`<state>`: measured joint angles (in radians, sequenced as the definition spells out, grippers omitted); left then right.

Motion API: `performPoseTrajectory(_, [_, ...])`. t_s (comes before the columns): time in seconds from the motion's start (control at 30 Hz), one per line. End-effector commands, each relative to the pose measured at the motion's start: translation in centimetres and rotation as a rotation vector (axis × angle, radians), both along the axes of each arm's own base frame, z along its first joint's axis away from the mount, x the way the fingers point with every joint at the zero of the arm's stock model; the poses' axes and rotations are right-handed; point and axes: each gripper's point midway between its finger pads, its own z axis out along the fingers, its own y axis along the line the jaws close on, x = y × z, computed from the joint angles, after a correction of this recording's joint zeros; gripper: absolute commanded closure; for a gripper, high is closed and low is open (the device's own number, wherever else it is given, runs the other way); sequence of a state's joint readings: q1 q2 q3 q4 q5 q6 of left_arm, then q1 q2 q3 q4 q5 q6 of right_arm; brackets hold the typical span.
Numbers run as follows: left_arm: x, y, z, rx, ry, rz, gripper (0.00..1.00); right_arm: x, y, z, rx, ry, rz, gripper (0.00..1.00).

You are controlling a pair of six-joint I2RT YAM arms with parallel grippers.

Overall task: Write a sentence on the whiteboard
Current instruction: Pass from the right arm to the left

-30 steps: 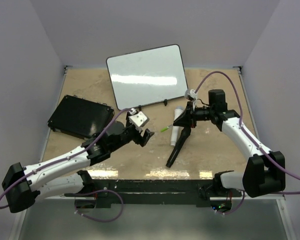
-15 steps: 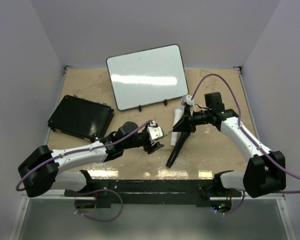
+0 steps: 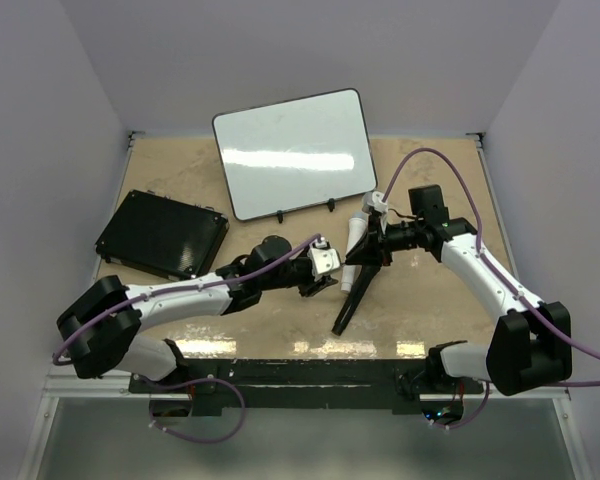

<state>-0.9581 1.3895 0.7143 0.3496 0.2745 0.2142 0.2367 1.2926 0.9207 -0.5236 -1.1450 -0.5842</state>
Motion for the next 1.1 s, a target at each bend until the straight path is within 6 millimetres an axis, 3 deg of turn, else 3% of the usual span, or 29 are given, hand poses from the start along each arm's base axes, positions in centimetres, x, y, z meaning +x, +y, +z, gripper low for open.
performPoseTrajectory(0.0, [0.8,-1.3,1.9,-0.042,-0.053,-0.008,0.54,0.0,0.5,2.2,0.038,-0.06,0.033,1.0])
performPoseTrajectory(0.17, [1.0,-1.4,1.6,-0.029,-0.045,-0.002,0.61,0.0,0.5,2.1,0.038,-0.057,0.034,1.0])
performPoseTrajectory(0.27, [1.0,-1.7,1.6,-0.025,-0.039,-0.011,0.73,0.0,0.5,2.1,0.038,-0.055,0.034,1.0])
performPoseTrajectory(0.3, [0.9,-1.7,1.1,-0.011,-0.025,-0.016,0.85,0.0,0.5,2.1,0.039,-0.052,0.035,1.0])
performPoseTrajectory(0.37, [1.2,-1.9,1.1,-0.004,-0.014,-0.009,0.99,0.0,0.5,2.1,0.038,-0.054,0.035,1.0])
performPoseTrajectory(0.43, [1.2,-1.9,0.7,0.005,0.007,0.0,1.0,0.0,0.5,2.0,0.037,-0.057,0.034,1.0])
performPoseTrajectory(0.47, [1.2,-1.9,0.7,0.0,0.021,0.007,1.0,0.0,0.5,2.0,0.038,-0.049,0.029,0.95])
performPoseTrajectory(0.53, [1.1,-2.0,1.2,-0.024,0.039,0.011,1.0,0.1,0.5,2.1,0.043,-0.047,0.025,0.78])
performPoseTrajectory(0.57, [0.9,-2.1,1.4,-0.047,0.072,0.013,1.0,0.0,0.6,2.1,0.046,-0.032,0.023,0.56])
performPoseTrajectory(0.67, [0.4,-2.8,2.3,-0.124,0.137,0.015,1.0,-0.3,0.8,2.4,0.073,-0.013,0.029,0.43])
performPoseTrajectory(1.07, [0.2,-3.0,2.6,-0.246,0.292,0.096,1.0,0.0,1.4,3.3,0.143,0.054,0.013,0.41])
